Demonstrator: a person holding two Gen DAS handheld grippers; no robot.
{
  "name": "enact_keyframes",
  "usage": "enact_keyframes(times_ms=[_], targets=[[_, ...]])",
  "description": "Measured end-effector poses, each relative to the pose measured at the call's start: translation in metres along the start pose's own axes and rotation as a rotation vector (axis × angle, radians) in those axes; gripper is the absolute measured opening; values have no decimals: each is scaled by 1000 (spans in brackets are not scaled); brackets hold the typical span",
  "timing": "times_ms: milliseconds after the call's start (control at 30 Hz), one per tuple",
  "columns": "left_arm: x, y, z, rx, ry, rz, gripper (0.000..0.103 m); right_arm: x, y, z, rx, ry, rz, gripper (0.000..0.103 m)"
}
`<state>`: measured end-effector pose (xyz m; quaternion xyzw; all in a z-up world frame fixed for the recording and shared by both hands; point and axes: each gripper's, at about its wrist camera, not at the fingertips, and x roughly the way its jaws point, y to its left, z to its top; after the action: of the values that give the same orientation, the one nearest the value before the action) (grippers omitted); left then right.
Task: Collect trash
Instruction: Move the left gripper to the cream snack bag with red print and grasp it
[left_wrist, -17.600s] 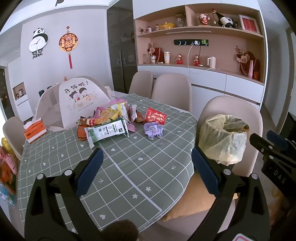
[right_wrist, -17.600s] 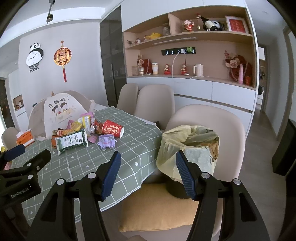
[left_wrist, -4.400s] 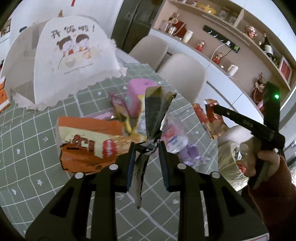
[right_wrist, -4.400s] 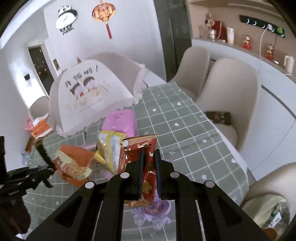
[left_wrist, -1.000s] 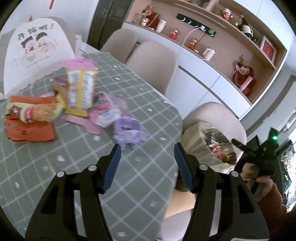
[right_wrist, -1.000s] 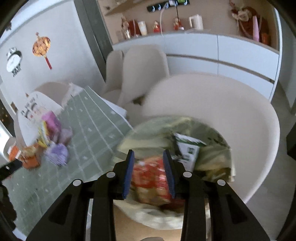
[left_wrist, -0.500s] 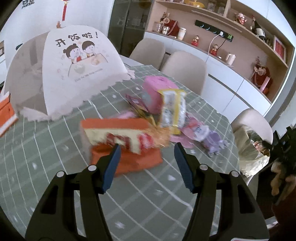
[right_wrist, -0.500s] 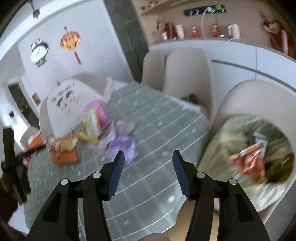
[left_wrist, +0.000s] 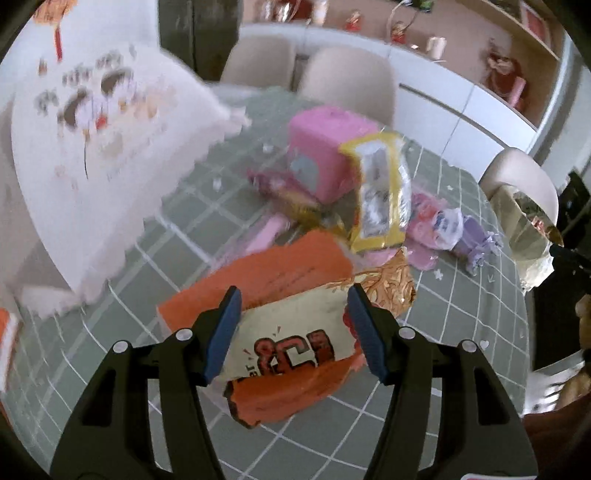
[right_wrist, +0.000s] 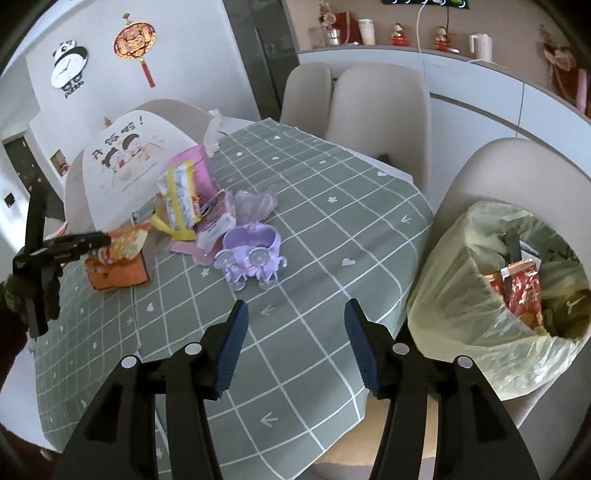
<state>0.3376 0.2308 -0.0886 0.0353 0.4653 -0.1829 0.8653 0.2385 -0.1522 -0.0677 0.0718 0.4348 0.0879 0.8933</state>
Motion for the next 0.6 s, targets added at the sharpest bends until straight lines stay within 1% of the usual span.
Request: enact_keyframes(times_ms=[100,167,233,300,333,433,533,600], targets=[[-6,-6,-10,-4,9,-21,57,5,1,5,-40,9,-40,51],[-11,-16,-17,-2,30,-54,57,9,0,9,-45,8,-56,51],[-14,-30,-28,17,53,-63,57,15,-2,14,-41,12,-38,51],[-12,-44,-38,28,79,-52,57,19,-1,19,-49,12,-23,51],[-11,-50,-43,19,89,-49,57,21,0,21,-54,11,-17,51],[-10,-67,-59,-24,113,-86,57,28,2,25,-67,21,6,51],[-16,-81,-73,-56,101,-95,57,31,3,27,-99,29,42,51],[-21,-88,-81,-98,93,-114,57,33,1,29,-111,31,76,51]])
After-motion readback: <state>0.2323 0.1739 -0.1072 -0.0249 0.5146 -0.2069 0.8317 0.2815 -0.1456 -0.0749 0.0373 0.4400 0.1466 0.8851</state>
